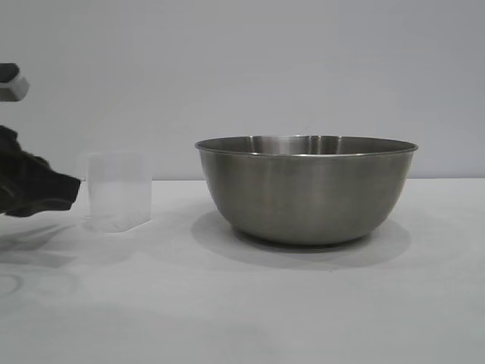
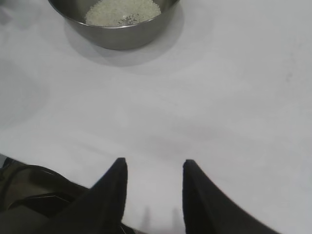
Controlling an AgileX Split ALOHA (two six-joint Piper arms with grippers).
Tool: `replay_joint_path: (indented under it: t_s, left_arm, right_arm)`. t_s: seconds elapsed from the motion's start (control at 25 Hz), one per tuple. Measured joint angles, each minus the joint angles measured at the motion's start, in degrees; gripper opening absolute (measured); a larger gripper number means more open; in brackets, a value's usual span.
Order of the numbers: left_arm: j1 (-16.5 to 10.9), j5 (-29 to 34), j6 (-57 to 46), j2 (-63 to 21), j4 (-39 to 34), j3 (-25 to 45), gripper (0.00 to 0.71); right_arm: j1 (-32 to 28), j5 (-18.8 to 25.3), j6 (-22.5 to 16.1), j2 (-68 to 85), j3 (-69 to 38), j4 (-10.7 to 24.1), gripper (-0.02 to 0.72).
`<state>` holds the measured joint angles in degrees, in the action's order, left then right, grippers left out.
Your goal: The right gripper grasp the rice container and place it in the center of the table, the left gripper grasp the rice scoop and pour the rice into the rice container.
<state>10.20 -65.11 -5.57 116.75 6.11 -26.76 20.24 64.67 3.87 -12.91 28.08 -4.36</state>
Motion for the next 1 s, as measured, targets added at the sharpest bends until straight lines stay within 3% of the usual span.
replay_joint_path:
  t_s: [0.24, 0.44, 0.52, 0.68, 1.0]
  left_arm:
    - [-10.4, -0.1, -2.9, -1.6, -11.8, 0.0, 0.09]
    - [-11.3, 0.4, -3.0, -6.1, -13.2, 0.0, 0.09]
    - [-11.4, 3.7, -2.1, -11.3, -13.2, 0.1, 0.09]
    - [-11.4, 17.8, 1.3, -28.1, -13.5, 0.3, 0.09]
    - [-11.4, 60.5, -1.6, -67.2, -20.0, 0.7, 0.09]
  right_arm:
    - [0.0, 0.0, 0.0, 0.0, 0.0, 0.0, 0.222]
    - [0.0, 0.0, 0.0, 0.0, 0.0, 0.0, 0.222]
    - [0.0, 0.0, 0.0, 0.0, 0.0, 0.0, 0.222]
    - [0.0, 0.0, 0.0, 0.0, 0.0, 0.0, 0.222]
    - [0.0, 0.0, 0.0, 0.0, 0.0, 0.0, 0.222]
